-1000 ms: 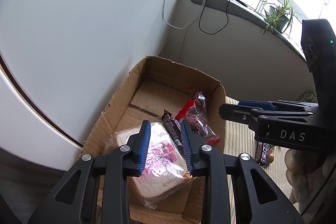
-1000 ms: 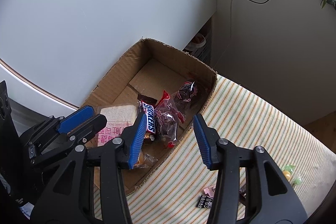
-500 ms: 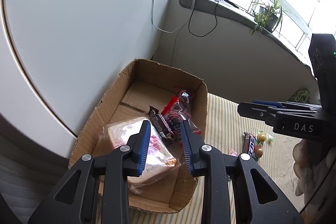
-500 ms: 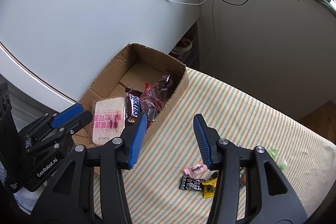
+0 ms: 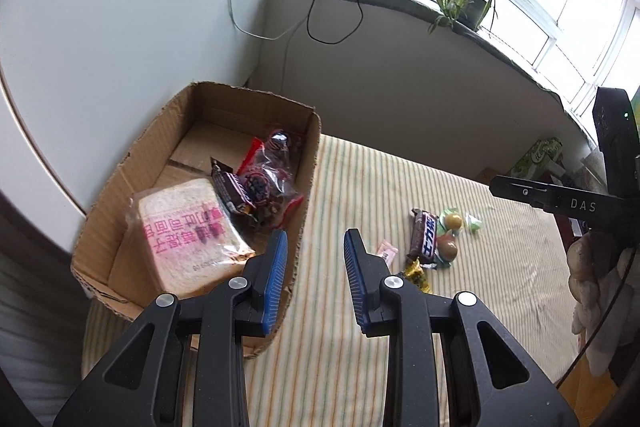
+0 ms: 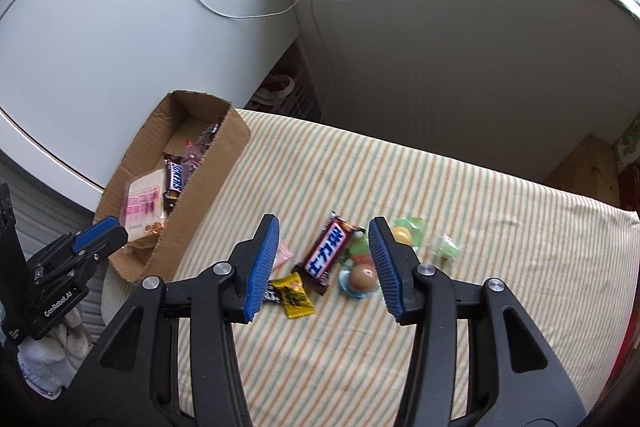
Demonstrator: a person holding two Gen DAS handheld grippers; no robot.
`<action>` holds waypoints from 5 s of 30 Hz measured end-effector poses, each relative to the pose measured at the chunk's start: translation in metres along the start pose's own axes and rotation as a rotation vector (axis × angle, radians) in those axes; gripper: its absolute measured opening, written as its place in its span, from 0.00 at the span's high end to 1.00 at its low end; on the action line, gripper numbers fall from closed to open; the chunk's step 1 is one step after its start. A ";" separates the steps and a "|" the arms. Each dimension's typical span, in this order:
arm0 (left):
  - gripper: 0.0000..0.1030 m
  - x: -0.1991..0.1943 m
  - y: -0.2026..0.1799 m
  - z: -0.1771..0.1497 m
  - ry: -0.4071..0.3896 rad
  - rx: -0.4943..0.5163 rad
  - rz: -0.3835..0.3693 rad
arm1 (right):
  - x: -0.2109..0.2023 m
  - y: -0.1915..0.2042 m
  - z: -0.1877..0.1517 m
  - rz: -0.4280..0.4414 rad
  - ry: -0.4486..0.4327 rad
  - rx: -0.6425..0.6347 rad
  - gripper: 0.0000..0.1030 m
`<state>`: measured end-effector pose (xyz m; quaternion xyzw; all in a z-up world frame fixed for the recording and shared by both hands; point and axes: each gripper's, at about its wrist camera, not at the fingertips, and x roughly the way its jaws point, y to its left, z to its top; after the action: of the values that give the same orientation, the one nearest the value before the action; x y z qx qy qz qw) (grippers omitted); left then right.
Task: Organize snacks
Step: 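Move the left gripper to the black candy wrapper while the right gripper approaches the bagged green candy, then close the left gripper on the black candy while the right gripper grasps the bagged green candy, then carry the black candy and green candy into the box and open both grippers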
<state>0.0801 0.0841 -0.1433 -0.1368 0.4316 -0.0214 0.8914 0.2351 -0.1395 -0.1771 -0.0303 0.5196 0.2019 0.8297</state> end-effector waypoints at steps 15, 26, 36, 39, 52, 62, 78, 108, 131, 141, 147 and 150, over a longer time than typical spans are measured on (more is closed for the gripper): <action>0.73 0.030 -0.046 -0.034 0.109 0.072 -0.079 | 0.013 -0.075 -0.040 -0.083 0.044 0.087 0.52; 0.73 0.053 -0.048 -0.048 0.147 0.077 -0.086 | 0.046 -0.068 -0.034 -0.068 0.033 -0.019 0.52; 0.73 0.074 -0.048 -0.049 0.163 0.079 -0.095 | 0.065 -0.086 -0.032 -0.078 0.042 -0.025 0.52; 0.73 0.079 -0.053 -0.045 0.157 0.111 -0.104 | 0.069 -0.092 -0.032 -0.071 0.046 -0.010 0.52; 0.73 0.111 -0.056 -0.034 0.239 0.155 -0.176 | 0.075 -0.098 -0.031 -0.049 0.051 0.006 0.52; 0.73 0.103 -0.077 -0.042 0.233 0.319 -0.159 | 0.081 -0.098 -0.030 -0.021 0.062 -0.018 0.52; 0.73 0.111 -0.087 -0.043 0.296 0.314 -0.201 | 0.075 -0.103 -0.033 0.015 0.059 -0.049 0.52; 0.77 0.082 -0.084 -0.069 0.209 0.290 -0.132 | 0.062 -0.096 -0.039 -0.039 0.032 -0.049 0.79; 0.77 0.014 -0.025 -0.029 0.050 0.120 -0.107 | 0.015 0.015 0.001 0.056 -0.036 -0.174 0.79; 0.77 -0.012 0.024 -0.016 -0.014 0.074 -0.018 | 0.021 0.077 0.021 0.114 -0.039 -0.230 0.79; 0.77 -0.020 0.052 -0.011 -0.048 0.029 0.051 | 0.031 0.113 0.029 0.149 -0.018 -0.265 0.79; 0.77 -0.023 0.065 -0.009 -0.060 0.003 0.084 | 0.039 0.131 0.031 0.170 -0.005 -0.277 0.79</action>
<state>0.0536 0.1484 -0.1480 -0.1179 0.4100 0.0194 0.9042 0.2280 0.0002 -0.1765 -0.0999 0.4853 0.3413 0.7988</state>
